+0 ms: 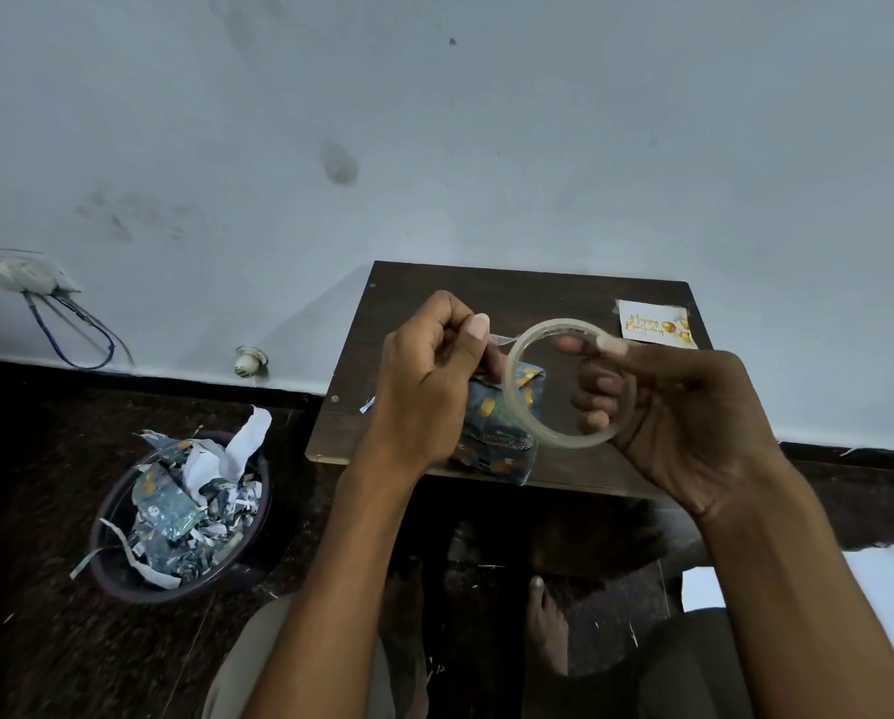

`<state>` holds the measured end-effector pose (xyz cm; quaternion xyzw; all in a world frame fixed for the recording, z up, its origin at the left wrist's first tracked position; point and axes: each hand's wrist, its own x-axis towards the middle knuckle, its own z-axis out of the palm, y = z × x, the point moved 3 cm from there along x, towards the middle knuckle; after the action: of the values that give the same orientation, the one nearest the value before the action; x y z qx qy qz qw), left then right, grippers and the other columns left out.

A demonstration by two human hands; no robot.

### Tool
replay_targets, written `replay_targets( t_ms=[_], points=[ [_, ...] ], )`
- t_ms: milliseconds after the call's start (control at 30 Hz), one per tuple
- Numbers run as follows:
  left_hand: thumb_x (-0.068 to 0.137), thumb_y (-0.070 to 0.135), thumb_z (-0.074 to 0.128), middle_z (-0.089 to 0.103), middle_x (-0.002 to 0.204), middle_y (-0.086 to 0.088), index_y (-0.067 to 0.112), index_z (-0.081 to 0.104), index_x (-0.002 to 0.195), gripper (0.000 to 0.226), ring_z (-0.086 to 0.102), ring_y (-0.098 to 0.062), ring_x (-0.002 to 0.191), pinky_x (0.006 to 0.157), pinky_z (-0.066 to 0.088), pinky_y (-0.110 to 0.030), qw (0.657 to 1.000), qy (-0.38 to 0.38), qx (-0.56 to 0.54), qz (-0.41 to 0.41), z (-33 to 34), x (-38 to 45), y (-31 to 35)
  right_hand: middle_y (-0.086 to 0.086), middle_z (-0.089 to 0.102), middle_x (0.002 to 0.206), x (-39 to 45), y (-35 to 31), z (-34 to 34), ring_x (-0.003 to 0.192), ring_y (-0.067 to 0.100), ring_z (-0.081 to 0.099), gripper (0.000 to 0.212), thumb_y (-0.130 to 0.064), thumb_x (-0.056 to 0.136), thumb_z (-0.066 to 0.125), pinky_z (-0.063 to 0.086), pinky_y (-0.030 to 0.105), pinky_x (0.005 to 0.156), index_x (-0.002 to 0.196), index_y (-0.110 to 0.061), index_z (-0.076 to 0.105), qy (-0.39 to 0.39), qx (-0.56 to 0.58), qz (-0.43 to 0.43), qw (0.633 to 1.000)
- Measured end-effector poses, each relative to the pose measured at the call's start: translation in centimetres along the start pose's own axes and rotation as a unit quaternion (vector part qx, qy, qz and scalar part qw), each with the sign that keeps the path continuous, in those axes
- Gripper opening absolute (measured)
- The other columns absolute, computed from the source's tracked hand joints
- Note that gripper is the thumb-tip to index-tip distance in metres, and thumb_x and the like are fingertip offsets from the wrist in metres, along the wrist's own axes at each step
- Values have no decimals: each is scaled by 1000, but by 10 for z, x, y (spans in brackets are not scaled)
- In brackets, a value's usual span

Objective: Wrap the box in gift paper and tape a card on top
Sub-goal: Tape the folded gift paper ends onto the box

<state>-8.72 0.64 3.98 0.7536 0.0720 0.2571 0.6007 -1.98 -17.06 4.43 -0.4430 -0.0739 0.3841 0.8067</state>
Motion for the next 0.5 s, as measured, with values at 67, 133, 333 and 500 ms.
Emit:
replay_targets(
  t_ms=[67, 133, 333, 500],
  points=[
    [100, 26, 51, 72, 73, -5, 3, 55, 84, 28, 69, -26, 71, 73, 56, -52, 1000, 8, 3, 6, 3, -1, 0, 8, 54, 74, -1, -4, -2, 59, 17, 49, 72, -6, 51, 86, 47, 26, 47, 118, -2, 59, 13, -66, -29, 997],
    [100, 25, 51, 72, 72, -5, 4, 55, 82, 27, 68, -23, 69, 70, 56, -46, 1000, 11, -5, 0, 4, 0, -1, 11, 59, 86, -3, -7, -6, 60, 18, 58, 95, 1, 39, 94, 49, 25, 46, 124, -13, 54, 22, -124, -55, 991],
    [96, 21, 52, 72, 66, 1, -5, 56, 82, 30, 70, -15, 65, 67, 53, -24, 1000, 12, -24, -11, 8, 0, 1, -2, 59, 126, -15, -15, -12, 121, 16, 61, 93, -23, 39, 104, 57, 27, 72, 118, -34, 57, -32, -313, -135, 939],
    [96, 25, 51, 71, 67, 0, 0, 55, 79, 30, 69, -16, 65, 68, 55, -31, 1000, 15, -12, -15, 10, 2, 0, -3, 42, 140, -14, -1, -6, 132, 14, 48, 93, -30, 51, 100, 50, 24, 97, 125, -43, 45, -14, -576, -224, 786]
  ],
)
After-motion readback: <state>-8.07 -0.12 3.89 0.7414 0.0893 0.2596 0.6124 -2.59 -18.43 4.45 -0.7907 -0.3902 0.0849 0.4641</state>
